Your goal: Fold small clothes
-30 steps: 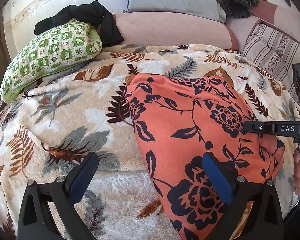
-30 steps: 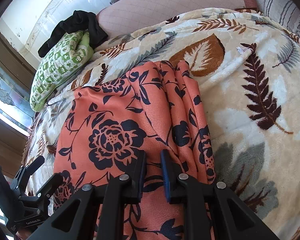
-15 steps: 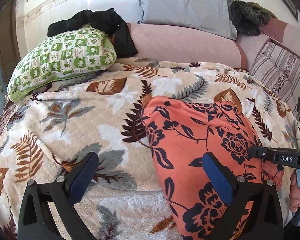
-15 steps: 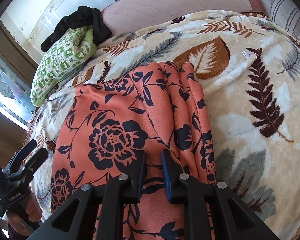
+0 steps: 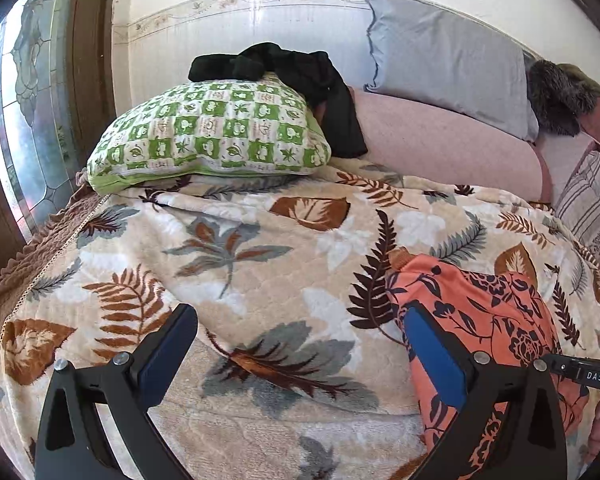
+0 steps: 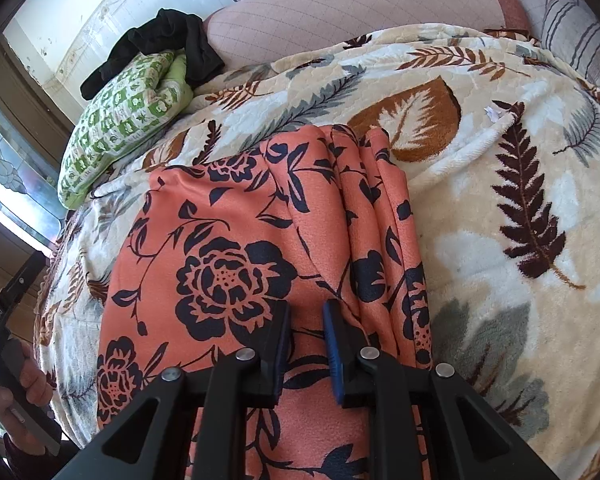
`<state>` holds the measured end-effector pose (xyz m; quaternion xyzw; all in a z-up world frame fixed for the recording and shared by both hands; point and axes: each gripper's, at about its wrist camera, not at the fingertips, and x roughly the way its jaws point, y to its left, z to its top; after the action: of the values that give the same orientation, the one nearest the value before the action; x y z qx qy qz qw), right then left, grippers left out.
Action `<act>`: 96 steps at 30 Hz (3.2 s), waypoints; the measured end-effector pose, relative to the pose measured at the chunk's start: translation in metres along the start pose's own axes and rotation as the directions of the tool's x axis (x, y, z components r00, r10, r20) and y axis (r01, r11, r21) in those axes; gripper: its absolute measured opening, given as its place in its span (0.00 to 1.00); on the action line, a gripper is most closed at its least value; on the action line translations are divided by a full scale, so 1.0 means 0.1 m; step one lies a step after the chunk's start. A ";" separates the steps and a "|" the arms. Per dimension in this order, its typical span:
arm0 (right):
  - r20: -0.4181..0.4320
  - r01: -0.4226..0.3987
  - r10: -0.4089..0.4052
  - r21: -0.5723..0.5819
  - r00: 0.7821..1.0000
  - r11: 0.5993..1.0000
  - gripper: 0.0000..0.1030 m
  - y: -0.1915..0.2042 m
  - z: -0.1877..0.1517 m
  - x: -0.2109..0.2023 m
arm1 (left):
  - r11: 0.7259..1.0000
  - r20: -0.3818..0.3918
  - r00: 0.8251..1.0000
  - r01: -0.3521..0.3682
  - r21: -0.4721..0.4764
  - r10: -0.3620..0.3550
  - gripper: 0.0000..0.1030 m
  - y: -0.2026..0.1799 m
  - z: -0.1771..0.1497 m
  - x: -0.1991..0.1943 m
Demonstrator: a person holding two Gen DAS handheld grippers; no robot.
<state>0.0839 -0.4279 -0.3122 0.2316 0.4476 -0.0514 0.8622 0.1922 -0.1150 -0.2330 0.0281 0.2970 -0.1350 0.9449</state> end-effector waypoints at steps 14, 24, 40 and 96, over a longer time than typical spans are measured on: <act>0.012 0.015 -0.015 -0.018 1.000 1.000 0.23 0.05 0.00 0.03 | 1.000 0.001 1.000 -0.022 -0.021 0.023 1.00 0.12 0.01 0.01; 0.014 0.009 -0.009 -0.022 1.000 1.000 0.25 0.04 -0.01 0.02 | 1.000 -0.024 1.000 -0.006 0.021 0.006 1.00 -0.08 -0.03 0.09; 0.121 -0.080 0.077 0.019 0.990 0.997 0.42 0.08 0.20 -0.15 | 0.977 -0.140 0.983 0.142 0.157 -0.120 1.00 -0.76 -0.28 0.28; 0.001 -0.123 0.124 0.143 0.992 0.982 0.21 -0.26 0.13 -0.30 | 0.887 -0.274 0.874 0.444 0.122 -0.400 1.00 -0.78 -0.35 0.45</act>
<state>0.0677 -0.4604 -0.2911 0.3201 0.4308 -0.0290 0.8433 0.1874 -0.1961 -0.2854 0.0642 0.3950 -0.3607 0.8424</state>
